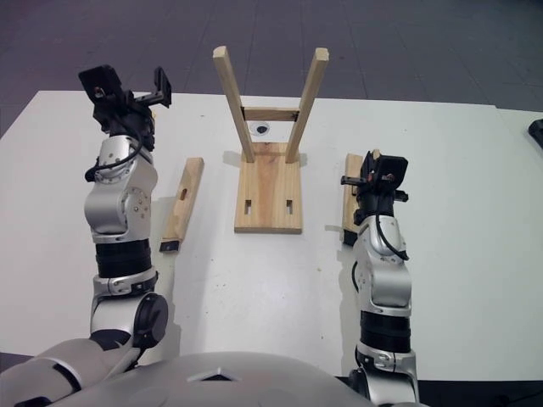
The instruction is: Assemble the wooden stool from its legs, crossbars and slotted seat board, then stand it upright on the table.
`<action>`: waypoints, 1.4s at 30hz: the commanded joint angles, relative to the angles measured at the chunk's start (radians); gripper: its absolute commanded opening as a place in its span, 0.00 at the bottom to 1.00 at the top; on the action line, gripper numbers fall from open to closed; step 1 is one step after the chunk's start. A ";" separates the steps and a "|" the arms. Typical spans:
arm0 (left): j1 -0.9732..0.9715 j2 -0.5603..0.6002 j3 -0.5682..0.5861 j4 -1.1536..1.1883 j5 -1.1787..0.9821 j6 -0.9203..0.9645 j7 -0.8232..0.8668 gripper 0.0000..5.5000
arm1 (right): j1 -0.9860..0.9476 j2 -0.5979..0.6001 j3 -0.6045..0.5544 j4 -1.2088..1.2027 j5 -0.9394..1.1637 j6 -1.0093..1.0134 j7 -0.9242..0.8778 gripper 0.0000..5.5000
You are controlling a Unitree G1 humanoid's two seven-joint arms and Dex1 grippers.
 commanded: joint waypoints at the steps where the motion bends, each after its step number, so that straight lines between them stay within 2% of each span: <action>1: -0.015 -0.001 0.000 0.036 0.002 0.015 0.005 0.98 | 0.084 0.007 -0.023 0.162 0.000 0.159 -0.002 0.21; 9: -0.028 0.005 0.014 0.073 0.001 -0.013 0.007 0.98 | 0.022 -0.005 -0.031 0.170 -0.016 0.133 0.011 0.43; 16: -0.023 0.005 0.013 0.077 0.006 -0.025 0.008 0.98 | -0.033 -0.045 -0.024 0.016 -0.032 0.151 0.037 0.64; 23: -0.022 0.006 0.004 0.087 0.013 -0.034 0.004 0.98 | -0.154 -0.077 -0.074 -0.079 0.000 0.153 0.061 0.83; 28: -0.029 0.005 0.001 0.102 0.011 -0.046 0.004 0.98 | -0.251 -0.097 -0.114 -0.031 0.011 0.112 0.064 0.97; 35: -0.027 0.010 0.001 0.107 0.014 -0.052 0.007 0.98 | -0.390 -0.135 -0.169 0.071 0.061 0.075 0.097 0.98; 42: -0.018 0.002 0.005 0.111 0.011 -0.058 0.021 0.98 | -0.633 -0.168 -0.191 0.131 0.088 -0.012 0.088 0.98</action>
